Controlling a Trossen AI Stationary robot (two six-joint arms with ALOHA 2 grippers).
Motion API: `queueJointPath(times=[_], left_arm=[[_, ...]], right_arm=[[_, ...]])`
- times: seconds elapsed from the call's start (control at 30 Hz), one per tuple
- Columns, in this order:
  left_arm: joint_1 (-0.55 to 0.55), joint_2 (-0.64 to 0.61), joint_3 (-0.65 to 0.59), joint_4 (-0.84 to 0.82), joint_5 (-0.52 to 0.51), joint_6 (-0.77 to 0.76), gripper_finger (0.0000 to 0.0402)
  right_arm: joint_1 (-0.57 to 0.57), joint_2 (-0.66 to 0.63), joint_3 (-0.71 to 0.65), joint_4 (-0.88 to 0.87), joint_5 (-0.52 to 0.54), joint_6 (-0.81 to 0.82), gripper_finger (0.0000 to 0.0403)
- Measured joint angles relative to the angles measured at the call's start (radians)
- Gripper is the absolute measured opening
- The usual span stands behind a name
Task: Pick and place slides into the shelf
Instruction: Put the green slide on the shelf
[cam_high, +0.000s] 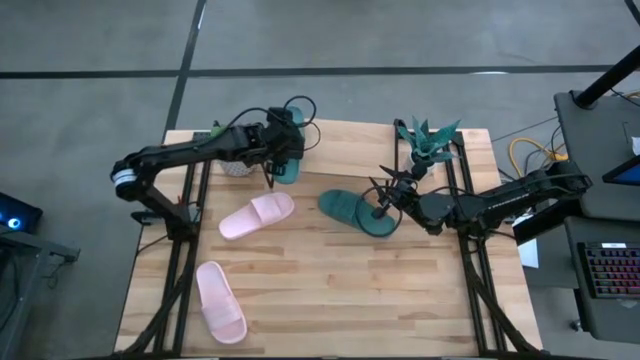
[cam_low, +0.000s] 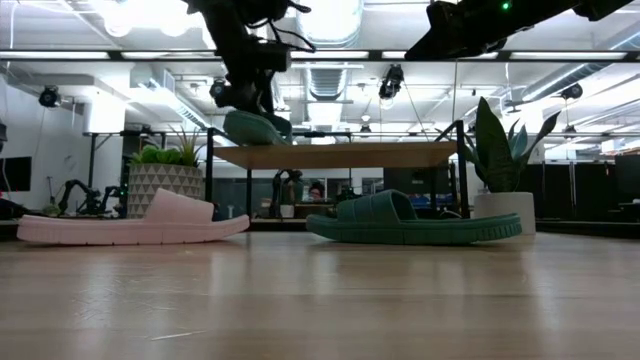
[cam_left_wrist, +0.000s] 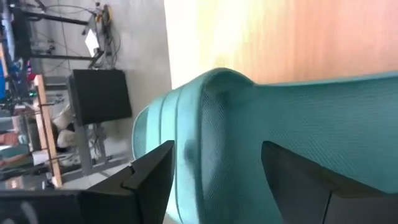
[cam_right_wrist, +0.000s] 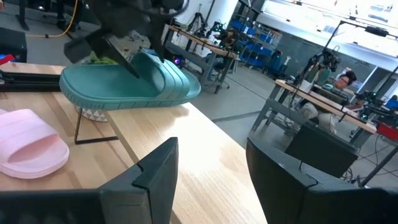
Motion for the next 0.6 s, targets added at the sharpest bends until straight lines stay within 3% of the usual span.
queueJointPath(times=[0.27,0.5,0.6], left_arm=[[-0.029,-0.087,0.002,-0.015,0.006,-0.058,0.0224],[-0.042,-0.095,-0.015,-0.140,0.008,-0.184,0.0224],[-0.042,-0.066,-0.038,-0.140,-0.075,-0.177,0.0224]], right_arm=[[0.000,0.000,0.000,0.000,0.000,-0.016,0.0180],[0.000,0.000,0.000,0.000,0.000,-0.016,0.0180],[0.000,0.000,0.000,0.000,0.000,-0.016,0.0180]])
